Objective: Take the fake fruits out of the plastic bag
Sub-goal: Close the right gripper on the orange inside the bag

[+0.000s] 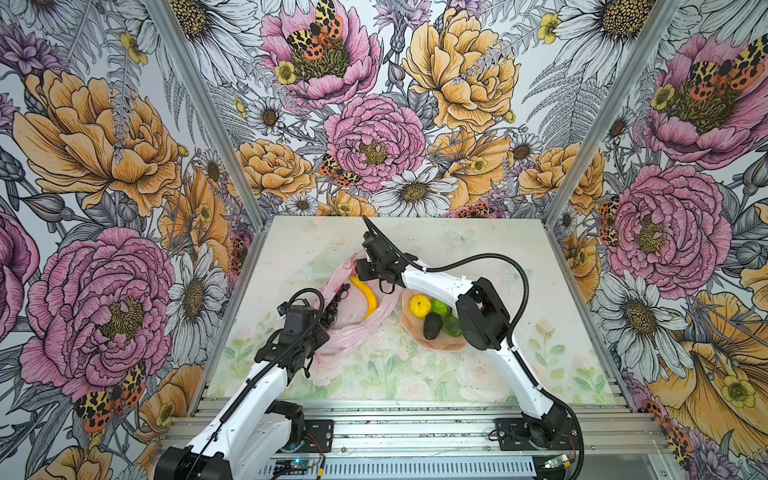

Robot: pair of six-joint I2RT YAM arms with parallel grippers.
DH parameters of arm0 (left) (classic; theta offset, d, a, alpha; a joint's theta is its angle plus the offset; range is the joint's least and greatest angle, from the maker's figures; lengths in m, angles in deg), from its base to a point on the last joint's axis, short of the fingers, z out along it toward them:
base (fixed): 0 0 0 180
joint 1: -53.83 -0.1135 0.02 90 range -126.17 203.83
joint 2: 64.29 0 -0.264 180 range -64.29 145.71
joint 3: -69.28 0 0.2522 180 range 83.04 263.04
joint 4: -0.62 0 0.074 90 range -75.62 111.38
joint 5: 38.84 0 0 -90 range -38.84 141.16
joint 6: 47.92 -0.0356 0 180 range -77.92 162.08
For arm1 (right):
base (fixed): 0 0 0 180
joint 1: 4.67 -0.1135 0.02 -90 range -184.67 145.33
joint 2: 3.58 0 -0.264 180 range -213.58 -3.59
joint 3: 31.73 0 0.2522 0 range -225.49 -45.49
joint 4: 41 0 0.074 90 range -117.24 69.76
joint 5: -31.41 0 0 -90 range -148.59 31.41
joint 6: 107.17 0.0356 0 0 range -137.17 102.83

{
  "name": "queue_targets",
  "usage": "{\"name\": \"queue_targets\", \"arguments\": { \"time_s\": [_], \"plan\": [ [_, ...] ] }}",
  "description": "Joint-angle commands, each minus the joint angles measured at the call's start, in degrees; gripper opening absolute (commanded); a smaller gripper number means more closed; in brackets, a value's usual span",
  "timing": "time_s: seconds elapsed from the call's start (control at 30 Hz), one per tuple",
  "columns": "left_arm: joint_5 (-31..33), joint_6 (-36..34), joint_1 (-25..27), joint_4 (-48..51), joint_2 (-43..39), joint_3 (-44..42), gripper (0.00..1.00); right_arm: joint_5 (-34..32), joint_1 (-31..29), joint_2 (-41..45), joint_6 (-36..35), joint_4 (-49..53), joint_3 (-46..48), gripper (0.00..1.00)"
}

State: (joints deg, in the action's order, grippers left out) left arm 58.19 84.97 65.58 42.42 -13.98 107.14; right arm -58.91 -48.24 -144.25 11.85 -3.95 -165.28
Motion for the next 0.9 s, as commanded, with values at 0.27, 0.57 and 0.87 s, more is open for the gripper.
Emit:
{"name": "queue_targets", "arguments": {
  "time_s": [0.27, 0.57, 0.87],
  "plan": [
    [-1.45, -2.7, -1.32, -1.68, 2.79, 2.41, 0.0, 0.2, -2.71, 7.67, -1.81, -1.4, 8.94, 0.56],
    [-1.93, -3.52, -2.5, -1.93, 2.57, 2.64, 0.0, -3.14, -4.07, 9.33, -3.05, -1.66, 16.18, 0.59],
    [-2.12, -3.7, -2.96, -1.58, 0.87, 1.87, 0.0, -5.93, -3.11, 7.07, -3.79, -1.57, 14.17, 0.63]
  ]
}}
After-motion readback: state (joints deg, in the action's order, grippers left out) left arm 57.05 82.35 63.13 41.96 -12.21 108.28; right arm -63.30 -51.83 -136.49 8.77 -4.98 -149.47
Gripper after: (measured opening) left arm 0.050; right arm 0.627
